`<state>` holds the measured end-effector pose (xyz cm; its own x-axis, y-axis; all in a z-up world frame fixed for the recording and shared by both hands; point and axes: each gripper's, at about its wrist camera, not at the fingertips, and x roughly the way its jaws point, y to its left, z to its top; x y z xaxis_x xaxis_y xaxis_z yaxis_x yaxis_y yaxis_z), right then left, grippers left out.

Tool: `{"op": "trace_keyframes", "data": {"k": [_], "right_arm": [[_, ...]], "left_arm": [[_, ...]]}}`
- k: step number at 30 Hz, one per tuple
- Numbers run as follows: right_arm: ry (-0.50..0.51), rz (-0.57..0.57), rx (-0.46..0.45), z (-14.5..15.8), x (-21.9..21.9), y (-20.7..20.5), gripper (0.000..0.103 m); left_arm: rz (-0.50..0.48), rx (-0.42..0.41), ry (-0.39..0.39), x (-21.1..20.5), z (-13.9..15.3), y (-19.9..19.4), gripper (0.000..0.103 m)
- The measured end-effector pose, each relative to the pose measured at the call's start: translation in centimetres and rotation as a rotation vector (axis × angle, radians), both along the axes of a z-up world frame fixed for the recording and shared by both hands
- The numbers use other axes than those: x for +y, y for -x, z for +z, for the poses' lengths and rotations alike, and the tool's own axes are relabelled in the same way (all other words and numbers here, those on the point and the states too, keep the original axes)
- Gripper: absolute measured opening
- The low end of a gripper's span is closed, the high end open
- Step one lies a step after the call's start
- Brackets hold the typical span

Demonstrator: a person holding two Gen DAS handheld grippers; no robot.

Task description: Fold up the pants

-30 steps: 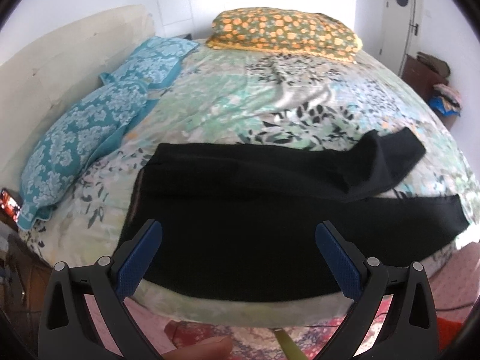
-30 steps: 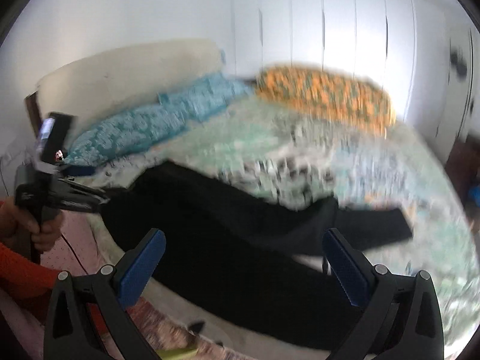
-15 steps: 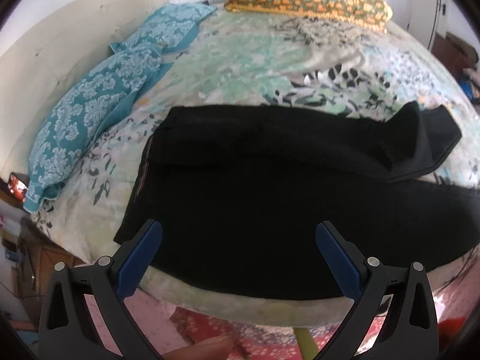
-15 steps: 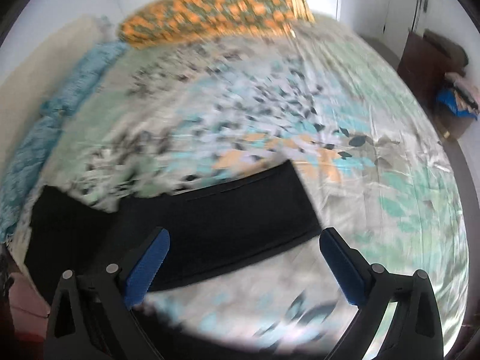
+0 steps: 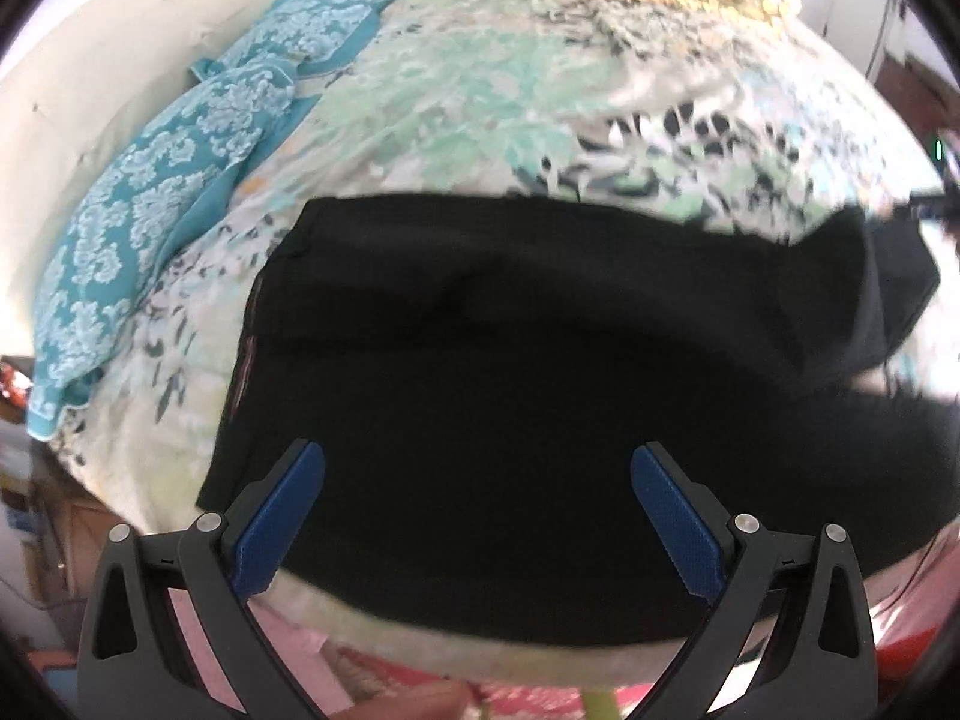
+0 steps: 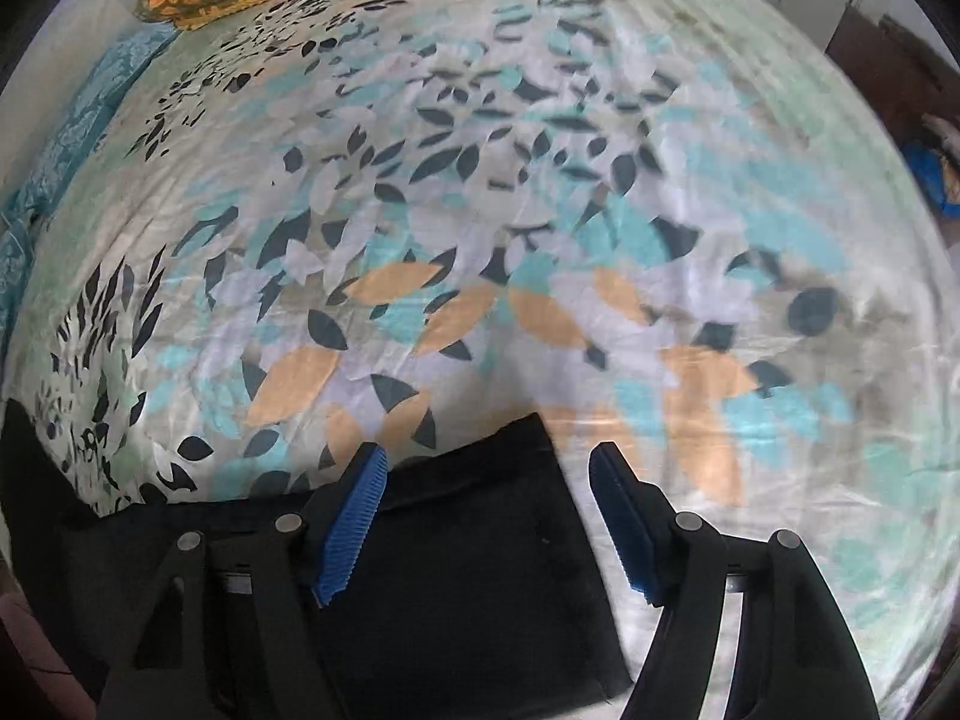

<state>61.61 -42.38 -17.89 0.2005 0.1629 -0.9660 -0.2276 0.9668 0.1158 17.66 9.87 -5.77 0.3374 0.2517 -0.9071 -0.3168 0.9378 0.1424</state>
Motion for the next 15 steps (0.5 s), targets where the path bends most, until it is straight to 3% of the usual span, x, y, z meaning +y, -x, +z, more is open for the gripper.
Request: {"op": "trace_keyframes", "data": {"k": [1, 2, 3, 6, 9, 13, 15], "right_arm": [[0.003, 0.015, 0.007, -0.3, 0.1, 0.2, 0.061], [0.031, 0.034, -0.01, 0.0, 0.1, 0.4, 0.042], [0.042, 0.04, -0.024, 0.5, -0.1, 0.4, 0.007], [-0.031, 0.007, -0.126, 4.7, -2.2, 1.0, 0.007], [-0.093, -0.091, -0.218, 8.7, -5.3, 4.0, 0.007], [-0.099, -0.15, -0.283, 10.5, -7.3, 10.9, 0.007], [-0.119, -0.171, -0.319, 11.1, -7.5, 14.0, 0.007]], "left_arm": [[0.02, -0.012, 0.019, 0.6, 0.1, -0.4, 0.102], [0.047, -0.019, 0.039, 1.2, 0.1, -0.7, 0.102], [0.07, -0.021, 0.055, 1.6, 0.0, -0.8, 0.102], [0.091, -0.001, 0.107, 2.1, -1.0, -1.0, 0.102], [0.074, 0.026, 0.106, 1.7, -1.8, -1.3, 0.102], [0.05, 0.005, 0.118, 1.4, -1.8, -1.8, 0.102], [0.04, -0.001, 0.164, 1.9, -1.8, -2.9, 0.102]]}}
